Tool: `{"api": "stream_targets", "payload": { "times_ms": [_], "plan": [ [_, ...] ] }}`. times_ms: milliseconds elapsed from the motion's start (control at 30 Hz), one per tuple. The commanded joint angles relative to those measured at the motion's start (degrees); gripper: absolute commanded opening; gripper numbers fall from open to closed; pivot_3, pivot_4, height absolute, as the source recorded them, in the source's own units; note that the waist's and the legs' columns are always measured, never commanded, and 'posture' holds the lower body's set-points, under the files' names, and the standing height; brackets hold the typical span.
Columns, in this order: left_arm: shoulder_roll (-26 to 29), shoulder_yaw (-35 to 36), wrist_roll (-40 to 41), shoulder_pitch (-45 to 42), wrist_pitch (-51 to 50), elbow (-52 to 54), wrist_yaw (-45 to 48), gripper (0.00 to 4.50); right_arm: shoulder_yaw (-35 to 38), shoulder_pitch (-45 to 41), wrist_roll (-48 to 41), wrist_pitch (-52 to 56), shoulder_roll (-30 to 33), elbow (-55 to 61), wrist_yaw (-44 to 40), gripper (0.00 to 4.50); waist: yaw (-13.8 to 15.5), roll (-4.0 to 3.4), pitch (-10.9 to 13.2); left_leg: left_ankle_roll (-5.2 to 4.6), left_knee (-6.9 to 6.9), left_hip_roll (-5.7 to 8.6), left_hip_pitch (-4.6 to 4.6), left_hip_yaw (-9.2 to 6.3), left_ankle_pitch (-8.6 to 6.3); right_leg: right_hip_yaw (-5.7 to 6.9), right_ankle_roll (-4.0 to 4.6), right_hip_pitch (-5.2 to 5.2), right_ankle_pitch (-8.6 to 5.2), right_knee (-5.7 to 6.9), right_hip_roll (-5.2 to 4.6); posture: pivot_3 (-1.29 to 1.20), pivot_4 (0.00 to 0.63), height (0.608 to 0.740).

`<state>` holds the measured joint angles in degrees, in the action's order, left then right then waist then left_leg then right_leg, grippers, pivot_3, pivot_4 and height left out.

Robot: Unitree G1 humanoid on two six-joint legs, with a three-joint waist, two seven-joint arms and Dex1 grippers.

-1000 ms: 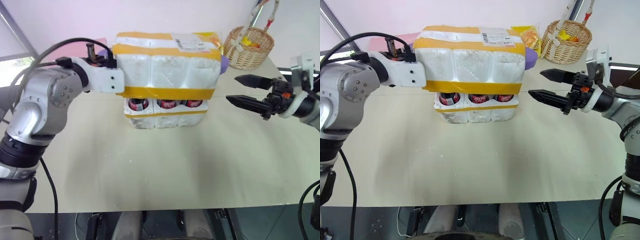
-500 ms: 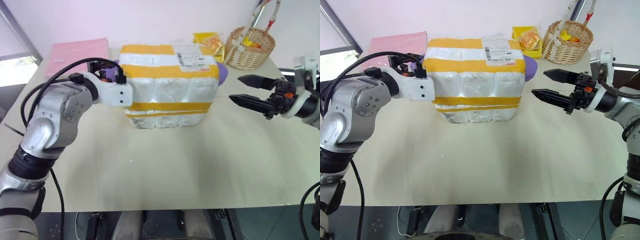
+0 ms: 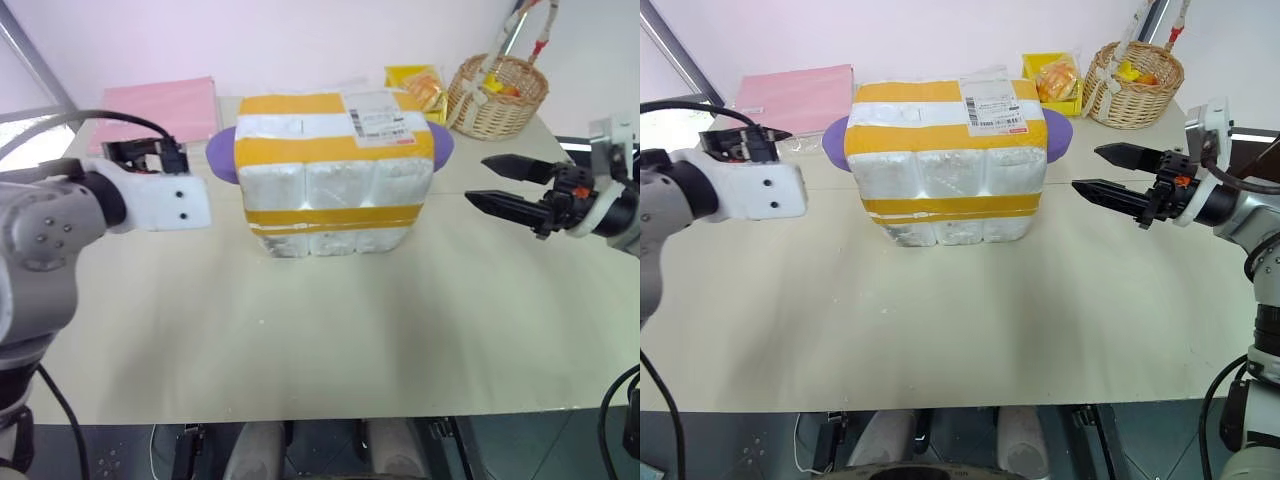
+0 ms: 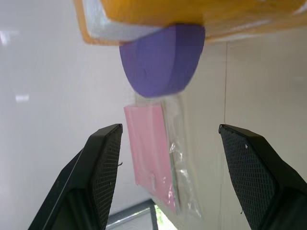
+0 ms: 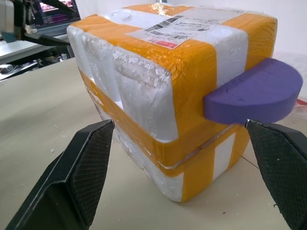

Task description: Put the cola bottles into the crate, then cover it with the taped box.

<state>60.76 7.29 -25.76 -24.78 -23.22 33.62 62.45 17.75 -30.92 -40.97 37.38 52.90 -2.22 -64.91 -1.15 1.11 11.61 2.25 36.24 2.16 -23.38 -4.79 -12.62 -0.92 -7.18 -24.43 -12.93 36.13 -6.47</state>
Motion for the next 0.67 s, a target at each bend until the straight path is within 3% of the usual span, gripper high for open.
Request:
{"api": "stream_targets", "payload": {
  "times_ms": [33, 133, 233, 367, 667],
  "plan": [
    [0.71, 8.68, 5.22, 4.77, -3.1, -1.37, 2.49, 3.35, 0.39, -2.07, 0.55, -1.46, 0.97, -1.25, -1.22, 4.5, -0.12, -0.02, 0.0, 0.0, -0.02, 0.0, 0.02, 0.02, 0.0, -0.01, 0.0, 0.0, 0.0, 0.0, 0.0, 0.0, 0.15, 0.738],
    [-3.31, 15.56, 16.49, 7.17, -9.94, -5.31, 5.94, 3.35, 0.0, -2.09, 1.25, -2.11, 1.35, -2.62, -2.37, 4.5, -0.07, -0.04, 0.0, -0.01, -0.03, -0.04, 0.04, 0.01, -0.01, 0.0, 0.01, 0.0, 0.0, 0.02, 0.03, 0.0, 0.15, 0.738],
    [-8.67, 24.01, 34.27, 1.43, -27.27, -8.33, 10.47, 3.35, -0.54, -1.95, 2.5, -2.88, 1.77, -3.98, -3.73, 4.5, 0.15, 0.01, 0.02, -0.01, 0.03, -0.04, 0.02, 0.0, -0.01, 0.0, 0.0, 0.02, 0.0, 0.02, 0.05, 0.0, 0.15, 0.738],
    [-6.13, 31.57, 50.46, -0.82, -41.25, -16.37, 17.19, 3.35, -1.68, -1.67, 4.36, -4.1, 2.47, -5.48, -5.67, 4.5, -0.11, 0.07, 0.02, -0.01, 0.07, -0.02, 0.01, -0.04, -0.01, 0.02, -0.01, 0.06, 0.0, 0.02, 0.04, 0.0, 0.15, 0.738],
    [0.18, 27.68, 58.87, 4.98, -35.97, -25.38, 19.43, 3.35, -2.28, -1.53, 4.95, -3.6, 3.62, -6.06, -8.7, 4.5, -1.33, 0.03, 0.03, -0.01, -0.01, -0.05, 0.08, -0.03, -0.01, 0.01, 0.01, 0.06, -0.01, 0.03, 0.05, 0.0, 0.15, 0.738]
  ]
}}
